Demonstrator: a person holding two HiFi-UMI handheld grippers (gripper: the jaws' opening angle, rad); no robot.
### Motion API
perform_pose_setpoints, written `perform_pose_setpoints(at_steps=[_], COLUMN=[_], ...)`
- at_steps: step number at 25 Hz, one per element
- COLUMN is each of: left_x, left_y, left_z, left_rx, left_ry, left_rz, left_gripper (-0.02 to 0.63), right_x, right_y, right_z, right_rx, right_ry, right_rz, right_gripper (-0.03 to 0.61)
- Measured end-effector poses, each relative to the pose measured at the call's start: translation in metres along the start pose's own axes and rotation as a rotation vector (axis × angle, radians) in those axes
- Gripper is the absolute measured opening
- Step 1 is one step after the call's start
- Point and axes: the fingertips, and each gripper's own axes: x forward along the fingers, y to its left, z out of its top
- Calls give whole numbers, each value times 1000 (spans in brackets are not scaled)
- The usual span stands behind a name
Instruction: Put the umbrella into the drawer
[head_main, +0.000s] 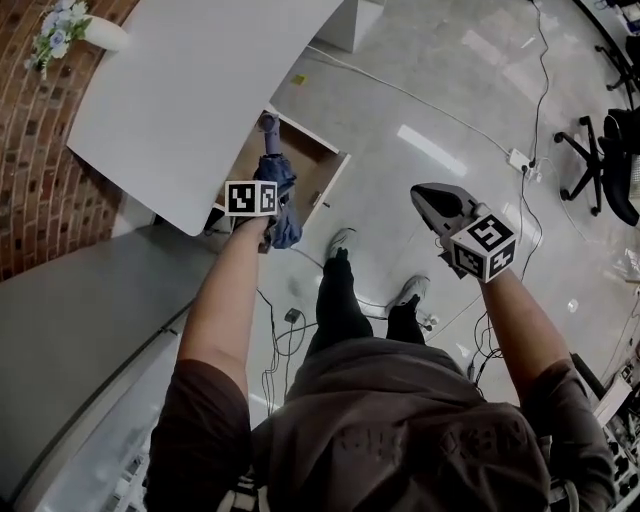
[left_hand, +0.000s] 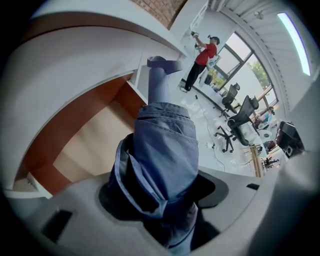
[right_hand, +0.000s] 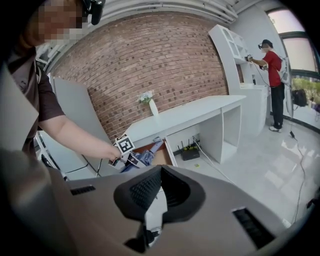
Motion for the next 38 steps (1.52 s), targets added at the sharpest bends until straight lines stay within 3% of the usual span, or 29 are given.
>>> perform_pose_setpoints(at_steps=[10, 20, 25, 38], left_x=[39, 66, 74, 110], left_y=[39, 78, 96, 116], left_z=[-6, -1, 3, -17], left_rx=[50, -95, -81, -64], left_ry=[48, 45, 41, 108], left_rz=[141, 224, 296, 363], left_gripper=[259, 259, 259, 280], right_x=[19, 25, 26, 35], right_y=[-2, -17, -22, -23], right_z=[-31, -53, -69, -93], right_rx=[47, 87, 118, 175], right_ry=[27, 40, 48, 61], right_rz=[4, -12, -20, -16], right_gripper=[-8, -8, -8, -8])
